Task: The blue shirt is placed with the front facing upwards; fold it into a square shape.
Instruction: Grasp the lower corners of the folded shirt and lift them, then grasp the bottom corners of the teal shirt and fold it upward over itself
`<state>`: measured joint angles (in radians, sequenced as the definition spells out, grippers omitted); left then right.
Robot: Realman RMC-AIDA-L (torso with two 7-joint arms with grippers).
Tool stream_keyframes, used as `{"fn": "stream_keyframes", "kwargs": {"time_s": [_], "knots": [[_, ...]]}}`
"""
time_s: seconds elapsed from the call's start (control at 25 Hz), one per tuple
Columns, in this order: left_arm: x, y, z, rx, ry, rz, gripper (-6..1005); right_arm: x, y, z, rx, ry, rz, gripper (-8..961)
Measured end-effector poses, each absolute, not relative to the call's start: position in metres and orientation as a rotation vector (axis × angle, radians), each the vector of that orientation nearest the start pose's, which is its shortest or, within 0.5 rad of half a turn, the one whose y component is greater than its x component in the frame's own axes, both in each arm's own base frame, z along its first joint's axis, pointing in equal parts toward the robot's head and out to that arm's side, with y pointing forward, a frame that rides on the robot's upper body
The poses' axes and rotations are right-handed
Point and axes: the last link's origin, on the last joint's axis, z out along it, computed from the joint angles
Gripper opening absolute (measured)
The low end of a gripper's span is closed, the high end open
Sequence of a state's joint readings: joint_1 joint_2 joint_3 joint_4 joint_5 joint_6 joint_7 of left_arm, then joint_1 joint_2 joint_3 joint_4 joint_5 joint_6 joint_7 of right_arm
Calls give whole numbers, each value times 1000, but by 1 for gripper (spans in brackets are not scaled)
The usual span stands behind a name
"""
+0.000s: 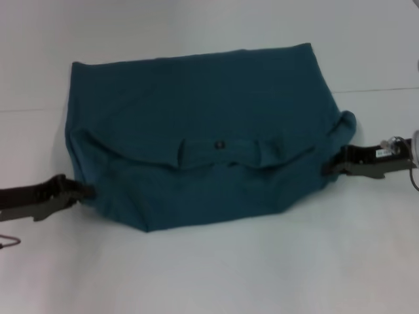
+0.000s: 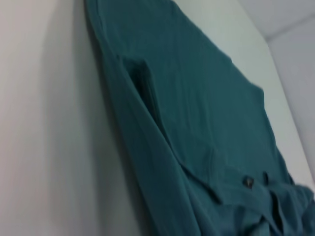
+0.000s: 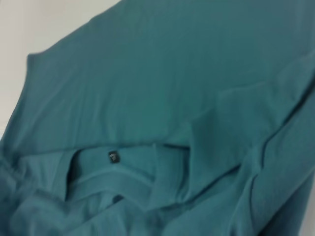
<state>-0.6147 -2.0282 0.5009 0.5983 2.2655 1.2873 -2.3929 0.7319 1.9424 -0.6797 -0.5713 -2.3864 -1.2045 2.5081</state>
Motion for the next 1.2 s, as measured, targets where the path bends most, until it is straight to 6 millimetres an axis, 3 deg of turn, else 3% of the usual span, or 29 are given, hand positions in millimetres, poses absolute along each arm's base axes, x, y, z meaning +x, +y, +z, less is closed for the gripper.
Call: {"fn": "stream_keyframes", "kwargs": {"time_s": [0.4,0.6,0.84,1.2], "knots": [[-308,314,39,-2211,-1986,-502,75,298,359,56,-2184,1886,186,56],[-315,287,41,-2253,-2043,-409,76,304,334,54,-2242,1980,73,55],[-322,270,38,-2259,-2103,-321,77,313,309,37,-2257,2070,-79,55],[-329,259,38,-2243,-2153,-243,80,313,300,38,-2273,2099,-77,55]]}}
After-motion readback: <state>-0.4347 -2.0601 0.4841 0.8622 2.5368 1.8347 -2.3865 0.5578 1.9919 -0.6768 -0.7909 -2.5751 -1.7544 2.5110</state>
